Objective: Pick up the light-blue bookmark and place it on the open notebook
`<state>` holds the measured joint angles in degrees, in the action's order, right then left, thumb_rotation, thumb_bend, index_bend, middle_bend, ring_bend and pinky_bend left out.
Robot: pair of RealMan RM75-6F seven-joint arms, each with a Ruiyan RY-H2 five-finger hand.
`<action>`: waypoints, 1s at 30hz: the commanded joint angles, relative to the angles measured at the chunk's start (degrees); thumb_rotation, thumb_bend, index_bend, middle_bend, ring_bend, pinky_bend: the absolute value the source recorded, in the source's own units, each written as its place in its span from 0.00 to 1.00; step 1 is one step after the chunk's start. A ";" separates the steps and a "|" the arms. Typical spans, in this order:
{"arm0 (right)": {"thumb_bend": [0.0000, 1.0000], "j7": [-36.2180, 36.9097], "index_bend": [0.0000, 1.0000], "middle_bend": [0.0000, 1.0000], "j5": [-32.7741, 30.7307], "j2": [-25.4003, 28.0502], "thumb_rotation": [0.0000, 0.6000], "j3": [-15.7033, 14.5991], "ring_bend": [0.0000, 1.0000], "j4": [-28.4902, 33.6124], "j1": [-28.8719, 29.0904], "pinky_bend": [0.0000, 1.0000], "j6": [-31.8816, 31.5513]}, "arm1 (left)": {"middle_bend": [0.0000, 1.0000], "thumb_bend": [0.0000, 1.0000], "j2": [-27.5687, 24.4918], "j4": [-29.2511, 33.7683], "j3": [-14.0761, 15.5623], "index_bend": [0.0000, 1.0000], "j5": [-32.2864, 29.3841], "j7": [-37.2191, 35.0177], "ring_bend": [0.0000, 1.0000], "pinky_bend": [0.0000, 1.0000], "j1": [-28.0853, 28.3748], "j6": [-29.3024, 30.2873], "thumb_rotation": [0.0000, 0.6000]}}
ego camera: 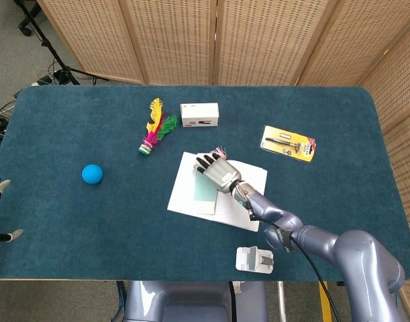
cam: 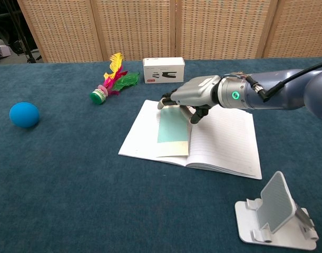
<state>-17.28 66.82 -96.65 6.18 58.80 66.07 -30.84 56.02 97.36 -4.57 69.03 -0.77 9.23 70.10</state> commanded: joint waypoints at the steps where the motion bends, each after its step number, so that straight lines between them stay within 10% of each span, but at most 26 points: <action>1: 1.00 -0.45 0.01 0.00 0.16 -0.02 1.00 -0.54 0.00 0.02 -0.28 0.12 0.16 | 0.00 0.00 0.00 0.07 -0.01 0.00 -0.02 0.04 0.00 0.00 0.03 0.00 1.00; 30: 1.00 -12.37 0.04 0.00 -11.61 2.28 1.00 -1.79 0.00 8.32 -8.06 0.12 -10.02 | 0.00 0.00 -0.91 0.11 0.89 0.00 1.79 -2.33 0.00 0.00 1.24 -2.96 1.00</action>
<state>-28.89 55.63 -94.65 4.59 66.42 58.38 -40.28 55.11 97.46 -3.71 70.78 -3.13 10.47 67.11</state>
